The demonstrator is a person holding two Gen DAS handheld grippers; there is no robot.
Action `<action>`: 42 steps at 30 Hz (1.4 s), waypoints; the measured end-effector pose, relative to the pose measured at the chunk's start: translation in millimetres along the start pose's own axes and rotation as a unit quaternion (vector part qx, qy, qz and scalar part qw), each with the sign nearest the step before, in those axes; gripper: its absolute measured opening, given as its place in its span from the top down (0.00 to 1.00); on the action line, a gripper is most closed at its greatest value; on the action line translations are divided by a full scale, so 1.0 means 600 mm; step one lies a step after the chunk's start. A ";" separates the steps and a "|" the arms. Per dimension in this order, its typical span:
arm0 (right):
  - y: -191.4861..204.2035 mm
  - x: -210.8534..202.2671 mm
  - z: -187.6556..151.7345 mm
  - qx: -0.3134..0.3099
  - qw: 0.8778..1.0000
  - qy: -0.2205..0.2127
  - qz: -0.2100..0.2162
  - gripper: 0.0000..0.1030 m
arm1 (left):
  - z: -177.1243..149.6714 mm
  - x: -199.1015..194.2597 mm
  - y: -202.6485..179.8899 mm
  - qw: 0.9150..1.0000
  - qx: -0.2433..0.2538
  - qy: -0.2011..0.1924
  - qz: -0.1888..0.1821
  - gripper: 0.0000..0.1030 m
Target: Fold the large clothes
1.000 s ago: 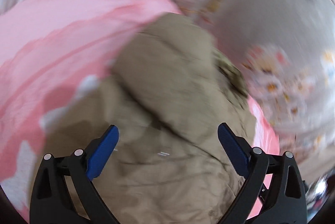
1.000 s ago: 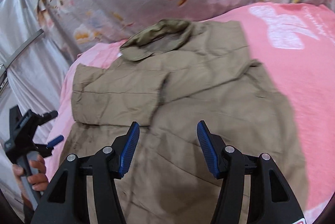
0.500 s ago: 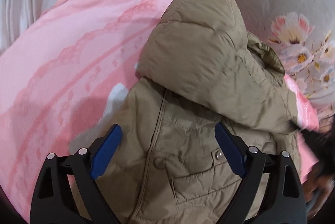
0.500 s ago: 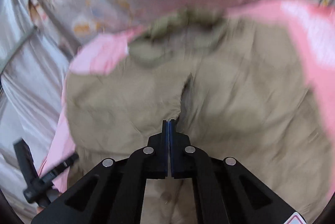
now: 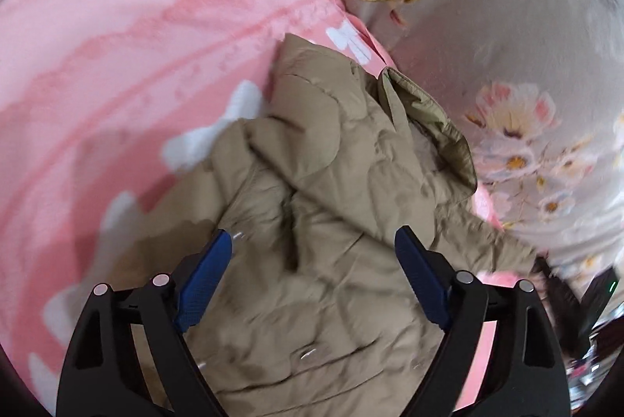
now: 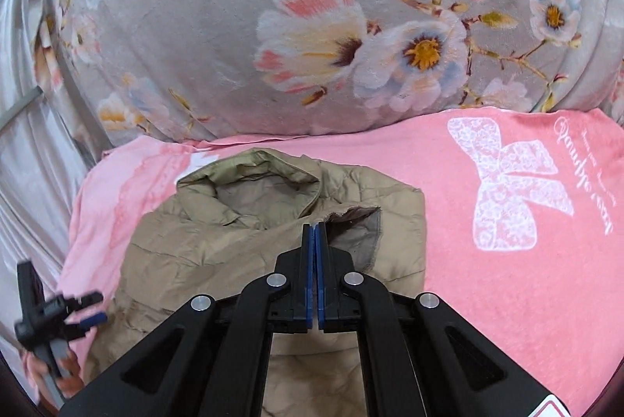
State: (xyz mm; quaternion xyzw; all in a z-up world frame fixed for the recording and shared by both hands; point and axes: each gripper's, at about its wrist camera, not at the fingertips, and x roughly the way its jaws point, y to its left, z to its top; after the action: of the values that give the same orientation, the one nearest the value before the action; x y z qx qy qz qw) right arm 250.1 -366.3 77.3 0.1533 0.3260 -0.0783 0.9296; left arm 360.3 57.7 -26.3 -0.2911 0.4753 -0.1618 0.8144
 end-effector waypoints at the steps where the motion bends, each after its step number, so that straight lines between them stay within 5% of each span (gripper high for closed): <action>1: -0.002 -0.001 -0.001 -0.001 1.000 -0.001 0.000 0.99 | 0.005 0.009 -0.009 1.000 0.000 0.001 0.001 0.19; 3: -0.001 0.000 0.004 -0.005 1.000 -0.001 0.000 0.99 | 0.021 0.033 -0.024 1.000 0.005 0.006 0.011 0.20; 6: 0.001 0.002 0.004 -0.015 1.000 0.000 -0.002 0.99 | 0.039 0.062 -0.020 0.999 -0.013 0.005 0.030 0.36; 11: -0.004 0.029 -0.018 -0.026 0.999 0.021 -0.004 0.99 | 0.060 0.094 -0.009 0.996 -0.007 -0.009 0.089 0.81; 14: -0.006 0.053 -0.044 -0.029 0.999 0.039 -0.007 0.99 | 0.063 0.091 -0.016 0.990 0.026 -0.029 0.134 0.94; 22: -0.038 0.134 -0.162 -0.025 0.994 0.107 -0.023 0.99 | 0.039 0.101 -0.018 0.975 0.097 -0.049 0.194 0.96; 29: -0.030 0.149 -0.198 -0.040 0.994 0.099 -0.039 0.99 | 0.021 0.118 -0.019 0.967 0.128 -0.067 0.212 0.96; 34: -0.028 0.144 -0.194 -0.048 0.992 0.108 -0.045 0.98 | -0.002 0.127 -0.046 0.942 0.187 -0.085 0.266 0.95; 39: -0.026 0.061 -0.174 -0.022 0.997 0.067 -0.045 0.90 | -0.022 0.064 -0.074 0.937 0.220 -0.093 0.256 0.95; 42: 0.025 0.049 -0.141 -0.046 0.998 0.048 -0.023 0.90 | -0.017 0.046 -0.132 0.942 0.235 -0.093 0.219 0.95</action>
State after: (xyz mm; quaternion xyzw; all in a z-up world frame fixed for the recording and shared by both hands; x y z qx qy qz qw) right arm 227.2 -324.9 -0.1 0.1068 0.3772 -0.0768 0.9167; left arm 366.3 -22.3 0.9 0.0066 0.3981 -0.0588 0.9154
